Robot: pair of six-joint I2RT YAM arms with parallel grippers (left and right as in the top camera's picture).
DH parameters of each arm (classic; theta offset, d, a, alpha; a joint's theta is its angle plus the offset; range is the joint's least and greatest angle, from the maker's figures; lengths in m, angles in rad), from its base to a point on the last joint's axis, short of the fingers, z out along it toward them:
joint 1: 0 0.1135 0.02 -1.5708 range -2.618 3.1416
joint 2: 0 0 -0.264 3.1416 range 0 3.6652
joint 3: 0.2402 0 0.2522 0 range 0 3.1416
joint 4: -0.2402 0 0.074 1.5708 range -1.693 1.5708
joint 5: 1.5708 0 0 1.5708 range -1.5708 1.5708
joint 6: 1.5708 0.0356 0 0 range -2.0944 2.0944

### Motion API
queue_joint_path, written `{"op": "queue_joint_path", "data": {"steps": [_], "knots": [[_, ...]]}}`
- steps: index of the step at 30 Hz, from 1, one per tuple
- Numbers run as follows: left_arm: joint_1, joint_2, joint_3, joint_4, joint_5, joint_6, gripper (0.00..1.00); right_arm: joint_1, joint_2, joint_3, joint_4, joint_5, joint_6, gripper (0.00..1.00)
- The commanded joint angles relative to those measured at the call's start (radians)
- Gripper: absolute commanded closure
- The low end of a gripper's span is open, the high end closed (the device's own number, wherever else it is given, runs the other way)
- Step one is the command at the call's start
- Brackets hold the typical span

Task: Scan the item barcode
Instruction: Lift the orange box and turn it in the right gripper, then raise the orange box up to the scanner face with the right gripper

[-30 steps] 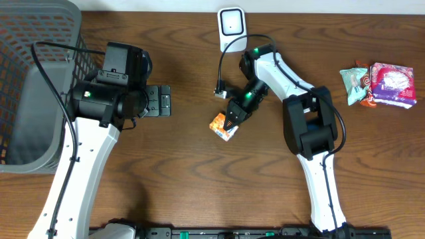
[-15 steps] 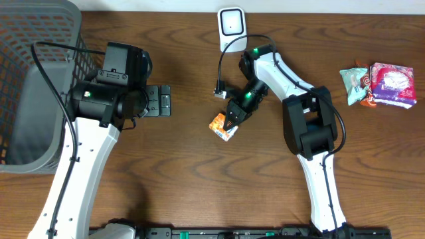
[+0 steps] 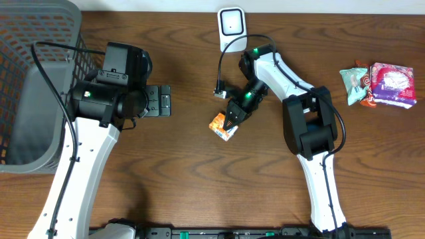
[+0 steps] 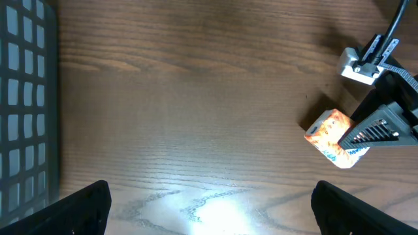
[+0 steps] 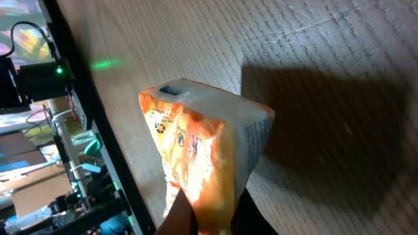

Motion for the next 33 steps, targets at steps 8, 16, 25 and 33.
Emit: {"op": "queue_joint_path", "data": {"steps": [8, 16, 25, 33], "knots": [[-0.001, -0.005, -0.002, -0.004, -0.009, -0.002, 0.02, 0.005, 0.012, -0.001, 0.002, -0.014, -0.018, 0.99], [-0.001, -0.005, -0.002, -0.004, -0.009, -0.002, 0.02, 0.006, 0.012, -0.001, 0.003, -0.014, -0.01, 0.99], [-0.001, -0.005, -0.002, -0.004, -0.009, -0.002, 0.02, 0.002, 0.012, 0.005, 0.014, 0.039, 0.104, 0.99], [-0.001, -0.005, -0.002, -0.004, -0.009, -0.002, 0.02, -0.045, 0.011, 0.167, -0.043, 0.118, 0.305, 0.99]]}}
